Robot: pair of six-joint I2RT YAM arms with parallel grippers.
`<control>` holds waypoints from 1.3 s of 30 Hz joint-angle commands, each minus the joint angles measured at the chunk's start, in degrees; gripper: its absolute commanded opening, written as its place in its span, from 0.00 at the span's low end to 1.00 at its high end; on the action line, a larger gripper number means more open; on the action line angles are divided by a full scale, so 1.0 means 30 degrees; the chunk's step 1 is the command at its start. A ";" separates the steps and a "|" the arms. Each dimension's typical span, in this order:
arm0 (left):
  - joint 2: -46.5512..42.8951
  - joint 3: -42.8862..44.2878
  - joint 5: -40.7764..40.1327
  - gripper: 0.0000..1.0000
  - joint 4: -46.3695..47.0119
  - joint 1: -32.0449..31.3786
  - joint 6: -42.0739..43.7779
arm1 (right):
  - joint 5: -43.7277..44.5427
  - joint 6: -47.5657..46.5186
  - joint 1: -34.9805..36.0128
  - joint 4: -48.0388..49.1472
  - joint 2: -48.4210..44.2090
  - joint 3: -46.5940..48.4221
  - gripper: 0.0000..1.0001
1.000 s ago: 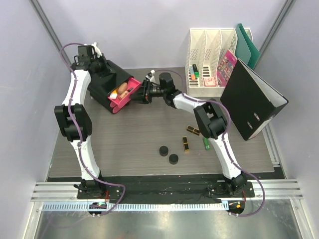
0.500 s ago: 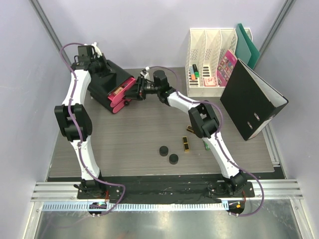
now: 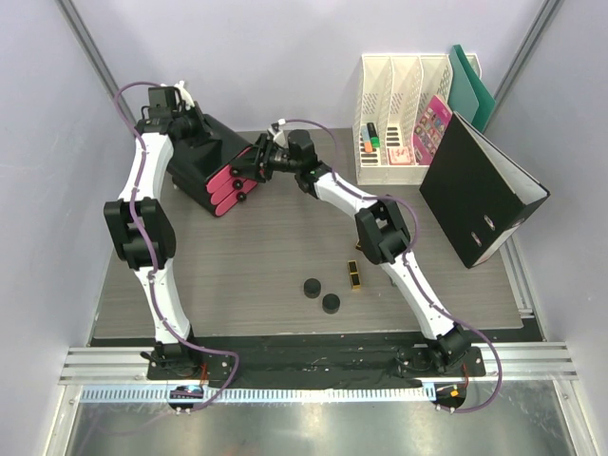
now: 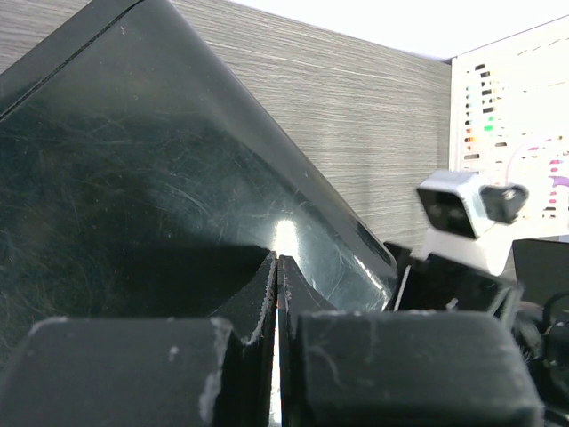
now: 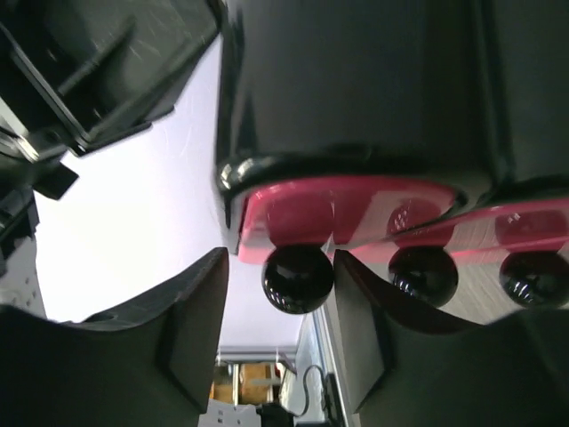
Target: Organize the makeup
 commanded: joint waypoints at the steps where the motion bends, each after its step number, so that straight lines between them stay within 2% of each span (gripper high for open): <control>1: 0.3060 -0.2017 -0.2446 0.00 -0.7397 -0.0027 0.1515 | 0.1707 -0.0251 -0.0294 0.1026 -0.0589 0.1110 0.57; 6: 0.3060 -0.1930 -0.2563 0.00 -0.7427 -0.0027 0.1544 | 0.1708 -0.0806 -0.0323 0.0586 -0.1085 0.0672 0.63; 9: 0.3118 -0.1871 -0.2534 0.00 -0.7398 -0.0027 0.1544 | 0.1649 -0.1099 -0.0323 0.0936 -0.1935 -0.0703 0.65; 19: 0.3236 -0.1637 -0.2475 0.00 -0.7514 0.0002 0.1544 | 0.1415 -0.1833 -0.0499 0.1084 -0.4016 -0.4748 0.66; 25: 0.3207 -0.1636 -0.2476 0.00 -0.7573 -0.0028 0.1573 | 0.1561 -0.1657 -0.0528 0.0733 -0.3491 -0.4837 0.61; 29: 0.3148 -0.1695 -0.2505 0.00 -0.7573 -0.0027 0.1573 | 0.1620 -0.1365 -0.0499 0.0382 -0.3051 -0.4808 0.50; 39: 0.3001 -0.1871 -0.2475 0.00 -0.7573 -0.0027 0.1632 | 0.1211 -0.1072 -0.0206 -0.0556 -0.1822 -0.3756 0.53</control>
